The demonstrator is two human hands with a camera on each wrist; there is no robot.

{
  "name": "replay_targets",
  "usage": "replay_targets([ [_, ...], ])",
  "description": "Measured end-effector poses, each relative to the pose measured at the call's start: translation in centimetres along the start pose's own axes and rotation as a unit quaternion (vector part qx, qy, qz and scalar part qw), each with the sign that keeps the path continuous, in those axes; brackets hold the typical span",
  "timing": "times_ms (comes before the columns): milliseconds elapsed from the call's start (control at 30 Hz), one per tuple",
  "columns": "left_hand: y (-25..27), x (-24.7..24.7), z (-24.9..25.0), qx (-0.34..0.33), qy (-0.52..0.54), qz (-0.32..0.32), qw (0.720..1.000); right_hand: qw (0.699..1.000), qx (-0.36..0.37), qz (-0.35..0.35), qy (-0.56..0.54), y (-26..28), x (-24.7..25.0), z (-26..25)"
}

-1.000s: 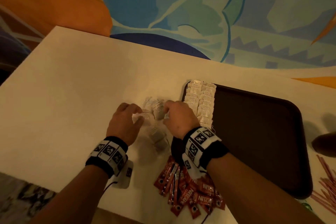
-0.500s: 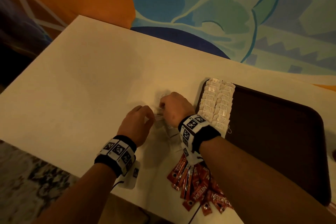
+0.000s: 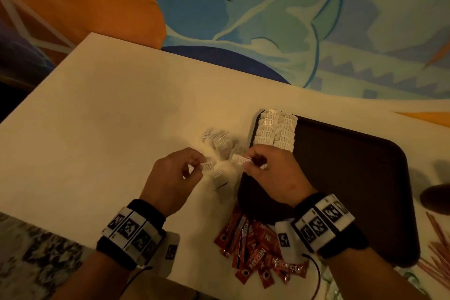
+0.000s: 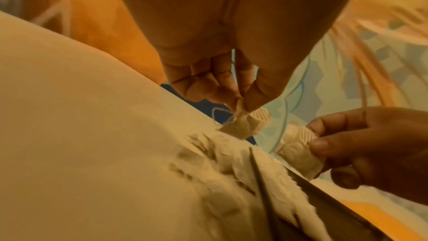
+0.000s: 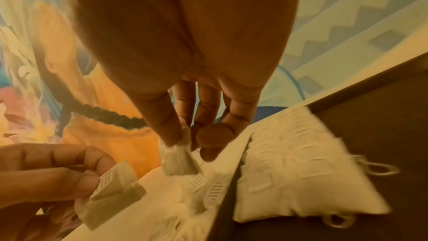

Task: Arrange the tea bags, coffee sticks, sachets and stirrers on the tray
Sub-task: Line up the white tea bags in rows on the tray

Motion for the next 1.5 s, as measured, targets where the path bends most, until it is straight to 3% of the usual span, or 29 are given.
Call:
replay_targets([
  [100, 0.3, -3.4, 1.3, 0.010, 0.040, -0.075, 0.996, 0.999, -0.025, -0.028, 0.033, 3.1, 1.1, 3.0],
  [267, 0.3, -8.3, 1.8, 0.029, 0.031, -0.199, 0.979, 0.984, -0.096, -0.132, 0.073, 5.7, -0.2, 7.3],
  [333, -0.3, -10.0, 1.8, 0.033, 0.011, -0.216, 0.976, 0.982, -0.119, -0.124, 0.076, 5.7, -0.5, 8.3],
  [600, -3.9, -12.5, 1.2, 0.042, -0.006, -0.142, 0.989, 0.981, -0.187, 0.015, 0.037, 3.7, -0.4, 9.4],
  [867, -4.2, -12.6, 1.4, -0.057, -0.051, -0.065, 0.995, 0.974, -0.207, 0.053, 0.079, 3.5, -0.2, 9.0],
  [1200, -2.5, -13.9, -0.1, -0.084, -0.090, -0.102, 0.987, 0.969, -0.233, 0.016, 0.076, 4.5, -1.5, 8.2],
  [1500, -1.9, -11.6, 0.3, -0.081, -0.060, -0.073, 0.992, 0.964, -0.220, 0.009, 0.150, 4.4, -0.8, 6.8],
])
Point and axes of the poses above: each hand's wrist, its own y-axis away from the middle knuckle, its own x-axis out of the back of the hand, z = x × y, the point moved 4 cm from there along -y, towards the middle knuckle, and after that the axes turned 10 degrees about y, right-handed, at the moved point
